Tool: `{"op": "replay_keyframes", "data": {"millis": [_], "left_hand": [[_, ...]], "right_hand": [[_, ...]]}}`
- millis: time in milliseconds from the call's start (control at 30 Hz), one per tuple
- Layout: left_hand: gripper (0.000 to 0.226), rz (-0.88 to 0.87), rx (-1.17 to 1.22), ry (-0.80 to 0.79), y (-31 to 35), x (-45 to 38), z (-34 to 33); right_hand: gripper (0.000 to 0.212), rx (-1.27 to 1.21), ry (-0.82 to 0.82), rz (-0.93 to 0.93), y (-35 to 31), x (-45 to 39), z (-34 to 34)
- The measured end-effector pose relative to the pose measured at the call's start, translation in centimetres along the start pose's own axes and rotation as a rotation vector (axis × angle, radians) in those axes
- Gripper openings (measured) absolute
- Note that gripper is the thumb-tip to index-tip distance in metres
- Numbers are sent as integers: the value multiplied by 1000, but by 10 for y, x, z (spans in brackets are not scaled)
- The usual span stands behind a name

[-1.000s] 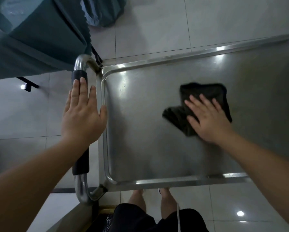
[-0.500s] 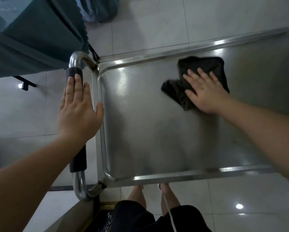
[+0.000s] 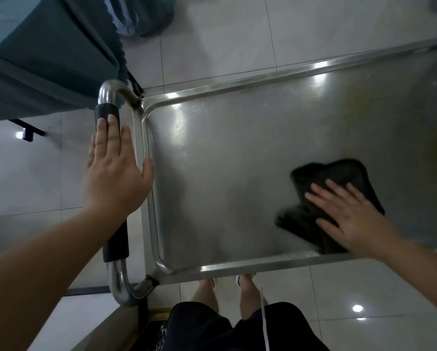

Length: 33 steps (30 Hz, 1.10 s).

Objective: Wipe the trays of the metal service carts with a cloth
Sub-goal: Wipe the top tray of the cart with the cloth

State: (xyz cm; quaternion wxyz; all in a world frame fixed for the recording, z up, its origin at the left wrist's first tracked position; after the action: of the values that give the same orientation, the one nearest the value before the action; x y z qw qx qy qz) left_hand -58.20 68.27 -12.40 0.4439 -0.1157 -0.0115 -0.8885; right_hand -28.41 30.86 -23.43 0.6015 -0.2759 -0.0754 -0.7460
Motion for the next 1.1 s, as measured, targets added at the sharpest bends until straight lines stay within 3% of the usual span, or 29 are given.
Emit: {"op": "replay_keyframes", "data": {"millis": [133,300,500,733,867,1000,1100], "left_hand": [[80,-2,5,11,0,0,-1],[79,4,9,21,-1,-2,-2],[78,18,22,16,-1,-1,1],[74,11,72,-19,1,-1,5],[68,9,94,-21,1,-1,6],[67,6,109,-18,0,-1,6],[67,0,117,-16,0,-2,6]], "right_hand": [[74,-72,56,-117,46,-91,67],[84,-202,11,-304,91,-189,131],[83,-205,42,-331,91,-198,135],[74,-205,231,-323,33,-54,40],[72,-252,231,-520,-3,31,-26],[69,-294,245,-642,-89,34,-50],[69,-266,256,-473,-184,-2,-54]]}}
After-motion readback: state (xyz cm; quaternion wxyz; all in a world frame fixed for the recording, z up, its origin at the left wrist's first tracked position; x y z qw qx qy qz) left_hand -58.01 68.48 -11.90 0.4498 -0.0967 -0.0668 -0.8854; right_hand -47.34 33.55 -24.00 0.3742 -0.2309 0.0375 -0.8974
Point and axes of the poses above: each hand's wrist, its own x-axis away from the middle knuckle, its own z-axis out of the back of the hand, y = z × x, the point moved 8 cm from there along -x, towards the middle knuckle, and after that the axes turned 7 degrees about -y, right-handed, at the moved point
